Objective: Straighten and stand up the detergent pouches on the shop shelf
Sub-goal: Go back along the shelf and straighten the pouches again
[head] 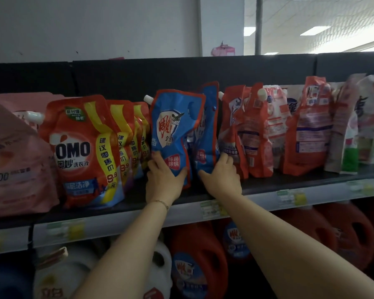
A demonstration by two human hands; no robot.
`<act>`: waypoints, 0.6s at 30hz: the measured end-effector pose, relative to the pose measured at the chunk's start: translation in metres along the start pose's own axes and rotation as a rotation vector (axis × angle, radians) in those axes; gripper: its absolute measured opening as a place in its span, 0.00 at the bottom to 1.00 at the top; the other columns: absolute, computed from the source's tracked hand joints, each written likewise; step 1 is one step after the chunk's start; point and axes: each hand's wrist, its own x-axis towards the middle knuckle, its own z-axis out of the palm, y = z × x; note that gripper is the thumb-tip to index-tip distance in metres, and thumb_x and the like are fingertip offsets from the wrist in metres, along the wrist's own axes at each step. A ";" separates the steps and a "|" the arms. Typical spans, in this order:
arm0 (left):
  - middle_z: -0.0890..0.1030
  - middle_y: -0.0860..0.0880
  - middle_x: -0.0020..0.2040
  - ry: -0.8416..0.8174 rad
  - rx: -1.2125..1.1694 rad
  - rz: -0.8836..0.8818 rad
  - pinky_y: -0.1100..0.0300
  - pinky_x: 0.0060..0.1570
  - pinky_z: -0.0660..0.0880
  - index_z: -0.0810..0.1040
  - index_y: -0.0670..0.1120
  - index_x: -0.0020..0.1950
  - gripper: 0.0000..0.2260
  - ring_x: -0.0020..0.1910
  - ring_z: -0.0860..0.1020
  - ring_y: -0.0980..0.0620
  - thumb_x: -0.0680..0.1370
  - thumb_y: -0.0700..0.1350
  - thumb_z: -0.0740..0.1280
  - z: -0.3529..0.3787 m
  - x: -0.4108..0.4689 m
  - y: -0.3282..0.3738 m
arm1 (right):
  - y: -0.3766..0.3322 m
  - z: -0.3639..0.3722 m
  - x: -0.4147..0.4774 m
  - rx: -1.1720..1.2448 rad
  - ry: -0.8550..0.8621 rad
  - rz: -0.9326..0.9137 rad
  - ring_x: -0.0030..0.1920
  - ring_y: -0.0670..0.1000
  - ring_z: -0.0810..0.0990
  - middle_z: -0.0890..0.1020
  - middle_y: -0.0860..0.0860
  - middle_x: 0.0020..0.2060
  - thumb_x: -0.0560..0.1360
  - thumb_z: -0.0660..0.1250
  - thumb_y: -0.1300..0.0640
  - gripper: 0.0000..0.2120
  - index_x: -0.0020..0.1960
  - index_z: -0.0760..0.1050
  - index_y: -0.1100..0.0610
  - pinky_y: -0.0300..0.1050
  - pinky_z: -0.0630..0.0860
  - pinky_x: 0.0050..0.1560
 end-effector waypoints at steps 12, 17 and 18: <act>0.57 0.43 0.76 -0.171 -0.167 -0.128 0.39 0.67 0.66 0.37 0.60 0.75 0.55 0.71 0.65 0.39 0.64 0.64 0.74 0.001 0.008 -0.011 | 0.002 0.002 0.013 0.154 -0.015 0.143 0.65 0.58 0.72 0.73 0.54 0.65 0.72 0.71 0.41 0.32 0.68 0.65 0.56 0.58 0.68 0.65; 0.63 0.46 0.74 -0.170 -0.262 -0.157 0.40 0.66 0.68 0.43 0.63 0.74 0.52 0.70 0.67 0.41 0.59 0.64 0.72 -0.005 0.008 -0.011 | 0.005 0.006 0.017 0.233 0.005 0.165 0.59 0.60 0.76 0.79 0.56 0.58 0.76 0.69 0.49 0.16 0.59 0.73 0.56 0.58 0.72 0.62; 0.63 0.46 0.74 -0.170 -0.272 -0.165 0.40 0.66 0.69 0.43 0.63 0.74 0.51 0.70 0.68 0.42 0.59 0.63 0.72 -0.005 0.008 -0.011 | 0.005 0.007 0.016 0.224 0.002 0.160 0.58 0.61 0.76 0.79 0.56 0.56 0.77 0.68 0.49 0.14 0.58 0.73 0.56 0.56 0.73 0.59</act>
